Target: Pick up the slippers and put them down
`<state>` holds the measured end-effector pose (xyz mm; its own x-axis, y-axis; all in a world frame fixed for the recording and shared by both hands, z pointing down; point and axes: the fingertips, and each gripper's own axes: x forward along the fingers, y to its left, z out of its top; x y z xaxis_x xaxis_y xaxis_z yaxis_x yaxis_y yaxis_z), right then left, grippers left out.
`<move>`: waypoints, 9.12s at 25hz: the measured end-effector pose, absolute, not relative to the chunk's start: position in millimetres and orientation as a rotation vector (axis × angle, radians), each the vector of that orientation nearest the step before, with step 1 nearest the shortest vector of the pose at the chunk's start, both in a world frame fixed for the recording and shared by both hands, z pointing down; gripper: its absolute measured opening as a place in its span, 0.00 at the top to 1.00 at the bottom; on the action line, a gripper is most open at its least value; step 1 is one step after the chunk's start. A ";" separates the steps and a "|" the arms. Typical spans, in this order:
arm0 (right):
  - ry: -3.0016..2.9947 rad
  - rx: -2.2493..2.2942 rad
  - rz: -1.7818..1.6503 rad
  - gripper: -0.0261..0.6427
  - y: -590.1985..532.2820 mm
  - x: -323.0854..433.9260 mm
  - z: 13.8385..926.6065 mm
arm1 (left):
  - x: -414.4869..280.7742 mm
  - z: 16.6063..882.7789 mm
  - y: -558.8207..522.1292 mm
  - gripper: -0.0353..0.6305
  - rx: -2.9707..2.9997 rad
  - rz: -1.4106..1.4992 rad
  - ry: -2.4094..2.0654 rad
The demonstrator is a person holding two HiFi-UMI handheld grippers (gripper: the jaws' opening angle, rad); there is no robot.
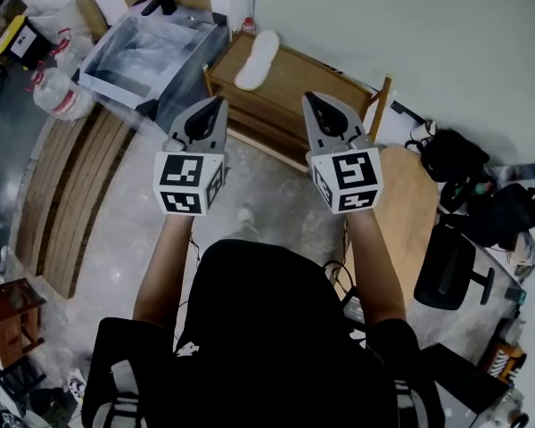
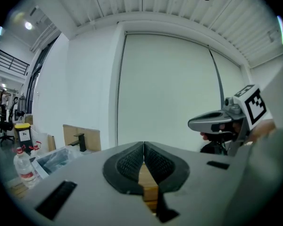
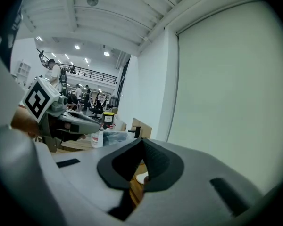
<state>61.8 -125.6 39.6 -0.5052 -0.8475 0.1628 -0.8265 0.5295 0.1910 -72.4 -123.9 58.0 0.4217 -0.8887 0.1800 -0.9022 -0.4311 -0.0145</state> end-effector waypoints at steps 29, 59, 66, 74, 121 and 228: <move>-2.528 1.401 0.094 0.98 -287.0 103.7 108.1 | -27.3 133.0 -267.3 0.94 2.507 0.403 -1.490; -2.493 0.901 0.345 0.98 -441.0 71.2 257.0 | -33.1 283.1 -420.4 0.94 2.209 0.466 -1.504; -2.443 0.845 0.381 0.98 -450.5 62.1 297.6 | -39.0 335.4 -439.2 0.94 2.167 0.529 -1.449; -2.390 0.804 0.441 0.98 -453.0 65.7 344.1 | -37.2 394.9 -454.4 0.94 2.113 0.581 -1.369; -2.295 0.736 0.519 0.98 -456.1 103.9 432.7 | -22.8 523.4 -529.1 0.83 2.110 1.226 -1.275; -2.444 0.908 0.257 0.98 -11.1 57.9 291.4 | -98.1 339.4 8.7 0.91 2.145 0.779 -1.597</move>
